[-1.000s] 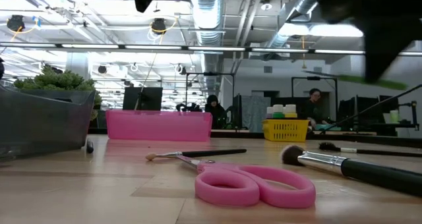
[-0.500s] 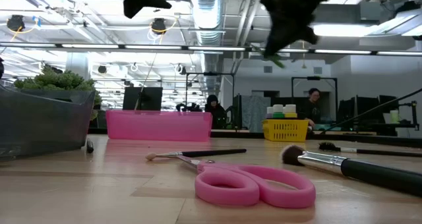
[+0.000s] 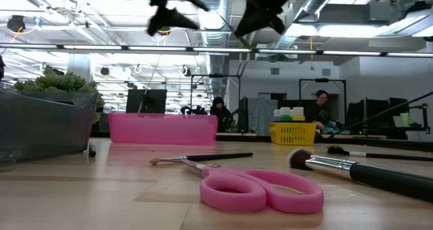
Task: Pick & Place Paint Supplies
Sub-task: Put the green scissors into the black bin
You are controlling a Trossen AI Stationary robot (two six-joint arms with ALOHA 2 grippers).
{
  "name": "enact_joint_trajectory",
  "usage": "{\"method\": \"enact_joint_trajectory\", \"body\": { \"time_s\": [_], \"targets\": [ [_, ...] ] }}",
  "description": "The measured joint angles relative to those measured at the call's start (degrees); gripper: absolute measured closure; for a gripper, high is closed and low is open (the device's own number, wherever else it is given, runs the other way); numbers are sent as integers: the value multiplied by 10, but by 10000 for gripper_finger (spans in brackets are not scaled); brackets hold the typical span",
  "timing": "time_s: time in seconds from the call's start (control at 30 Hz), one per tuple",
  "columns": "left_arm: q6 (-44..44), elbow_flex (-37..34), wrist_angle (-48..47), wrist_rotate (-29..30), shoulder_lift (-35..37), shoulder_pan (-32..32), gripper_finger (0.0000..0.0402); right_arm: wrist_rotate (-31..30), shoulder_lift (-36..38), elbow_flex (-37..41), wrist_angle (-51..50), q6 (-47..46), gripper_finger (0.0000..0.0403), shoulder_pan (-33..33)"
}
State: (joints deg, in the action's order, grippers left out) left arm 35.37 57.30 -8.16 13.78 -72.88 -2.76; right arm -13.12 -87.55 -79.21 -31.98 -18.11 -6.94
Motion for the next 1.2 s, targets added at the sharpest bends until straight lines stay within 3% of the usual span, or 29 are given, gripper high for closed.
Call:
{"method": "enact_joint_trajectory", "body": {
  "time_s": [0.13, 0.3, 0.57, 0.67, 0.97, 1.2],
  "targets": [
    [-23, 0, 101, 15, -34, 0, 198, 0, -27, -50, -39, 32, 403, 0],
    [-24, 0, 131, 79, -47, -7, 198, -1, -32, -76, -42, 60, 403, 0],
    [-60, 0, 180, 65, -47, -34, 198, -1, -32, -78, -38, 91, 403, 4],
    [-60, 0, 197, 38, -47, -47, 198, -1, -32, -78, -30, 95, 403, 6],
    [-33, 0, 199, 36, -47, -64, 198, 0, -32, -78, -21, 101, 403, 5],
    [-19, 0, 229, 44, -46, -74, 232, 0, -32, -78, -22, 109, 403, 5]
  ]
}}
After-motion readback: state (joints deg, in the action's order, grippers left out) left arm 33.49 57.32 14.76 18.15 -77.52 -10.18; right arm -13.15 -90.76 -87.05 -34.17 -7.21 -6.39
